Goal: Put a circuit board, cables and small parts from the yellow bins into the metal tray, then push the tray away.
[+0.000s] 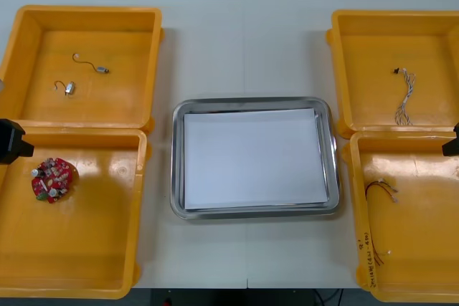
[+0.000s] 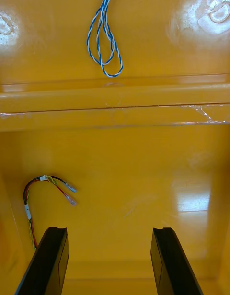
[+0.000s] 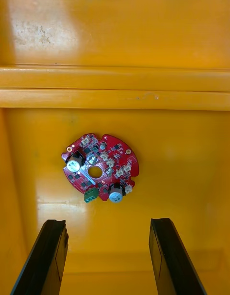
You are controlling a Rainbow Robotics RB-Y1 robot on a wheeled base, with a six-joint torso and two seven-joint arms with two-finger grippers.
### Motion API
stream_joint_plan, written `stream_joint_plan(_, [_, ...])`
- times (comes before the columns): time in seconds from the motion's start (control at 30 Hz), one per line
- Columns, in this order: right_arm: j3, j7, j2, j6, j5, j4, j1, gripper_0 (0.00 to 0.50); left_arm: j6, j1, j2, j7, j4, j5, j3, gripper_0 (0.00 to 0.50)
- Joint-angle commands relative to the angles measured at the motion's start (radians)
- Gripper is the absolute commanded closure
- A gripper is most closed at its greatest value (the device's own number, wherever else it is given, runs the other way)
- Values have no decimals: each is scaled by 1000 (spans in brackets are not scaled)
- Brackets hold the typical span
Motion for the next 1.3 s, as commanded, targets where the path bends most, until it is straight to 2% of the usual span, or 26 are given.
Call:
stream_joint_plan(0.03, [9,29,-39,4,-4,-5,-22,0,5,-3,12,-105,-8,4,19,0])
stream_joint_plan(0.8, [0,29,-48,4,-4,-10,-35,0,5,-3,12,-105,-8,4,19,0])
stream_joint_plan(0.9, [-26,32,-52,-18,-16,-24,-44,0,5,9,-6,-104,23,4,4,0])
stream_joint_plan(1.3, [-9,38,-48,-43,-27,-31,5,0,5,-17,11,-102,31,19,2,0])
